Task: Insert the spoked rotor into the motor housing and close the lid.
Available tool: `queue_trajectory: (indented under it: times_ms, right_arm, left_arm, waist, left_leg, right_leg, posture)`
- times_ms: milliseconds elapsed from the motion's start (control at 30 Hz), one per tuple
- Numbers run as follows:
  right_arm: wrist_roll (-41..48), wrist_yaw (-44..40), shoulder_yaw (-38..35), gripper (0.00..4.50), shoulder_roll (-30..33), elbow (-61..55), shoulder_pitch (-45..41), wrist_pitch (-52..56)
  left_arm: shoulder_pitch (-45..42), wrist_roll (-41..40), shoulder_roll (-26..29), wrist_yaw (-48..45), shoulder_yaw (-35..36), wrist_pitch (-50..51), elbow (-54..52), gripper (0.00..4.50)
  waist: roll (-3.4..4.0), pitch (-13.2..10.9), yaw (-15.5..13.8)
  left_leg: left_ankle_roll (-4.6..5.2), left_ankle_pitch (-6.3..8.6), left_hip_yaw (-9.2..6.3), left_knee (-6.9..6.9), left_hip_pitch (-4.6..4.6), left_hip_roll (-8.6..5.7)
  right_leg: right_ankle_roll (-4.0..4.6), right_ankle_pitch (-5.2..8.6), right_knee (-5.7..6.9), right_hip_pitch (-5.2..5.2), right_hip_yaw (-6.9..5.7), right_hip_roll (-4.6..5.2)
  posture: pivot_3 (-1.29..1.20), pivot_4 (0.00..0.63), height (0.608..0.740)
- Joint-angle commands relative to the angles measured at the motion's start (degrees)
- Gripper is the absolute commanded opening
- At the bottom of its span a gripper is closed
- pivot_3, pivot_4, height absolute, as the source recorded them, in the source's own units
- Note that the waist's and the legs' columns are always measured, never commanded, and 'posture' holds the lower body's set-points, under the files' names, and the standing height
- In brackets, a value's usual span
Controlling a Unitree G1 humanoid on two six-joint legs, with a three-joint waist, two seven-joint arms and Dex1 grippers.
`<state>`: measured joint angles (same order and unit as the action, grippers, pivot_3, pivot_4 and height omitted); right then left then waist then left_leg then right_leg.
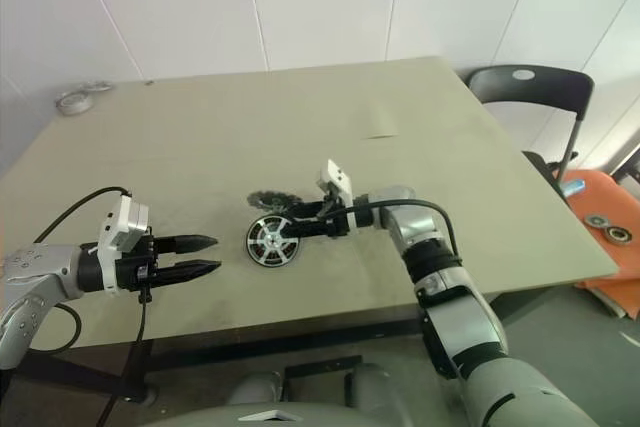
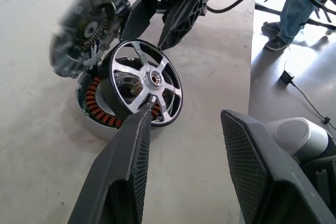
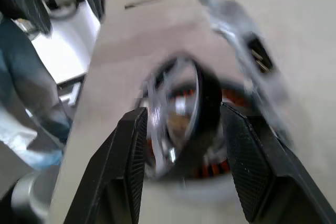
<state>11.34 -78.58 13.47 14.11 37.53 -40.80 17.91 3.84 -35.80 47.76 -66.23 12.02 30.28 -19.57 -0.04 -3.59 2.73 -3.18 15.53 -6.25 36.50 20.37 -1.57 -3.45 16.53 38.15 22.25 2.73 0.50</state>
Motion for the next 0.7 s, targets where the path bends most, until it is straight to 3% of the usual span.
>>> queue_trajectory:
  times_ms: [33,467,700]
  right_arm:
    - [-0.3,-1.4,-0.4,2.29,0.2,2.4,-1.1,-2.9]
    - [1.6,-7.3,-5.1,2.29,3.2,8.6,-4.9,-7.7]
    - [2.3,-9.1,-5.7,2.29,3.9,7.2,-5.6,-1.9]
  left_arm:
    - [-0.6,-0.8,0.0,0.3,0.9,-0.4,0.0,2.26]
    - [-1.1,-0.3,-0.9,0.3,0.1,-1.1,1.0,2.26]
    - [-1.4,-0.1,-1.6,0.7,-0.6,-1.4,1.2,2.26]
  waist:
    - [0.02,0.0,0.0]
    - [0.02,0.0,-0.1]
    - [0.02,0.0,-0.2]
  left_leg:
    - [0.0,0.0,0.01,-0.03,0.0,0.01]
    - [0.0,-0.01,0.04,-0.04,0.0,-0.01]
    - [0.0,-0.01,0.04,-0.04,0.0,-0.01]
  right_leg:
    - [0.0,0.0,0.01,0.04,0.0,-0.01]
    - [0.0,0.0,0.01,0.02,0.02,0.02]
    - [0.0,0.0,0.01,0.01,0.03,0.03]
  posture:
    - [0.0,0.0,0.74]
    - [0.0,0.0,0.74]
    - [0.0,0.0,0.74]
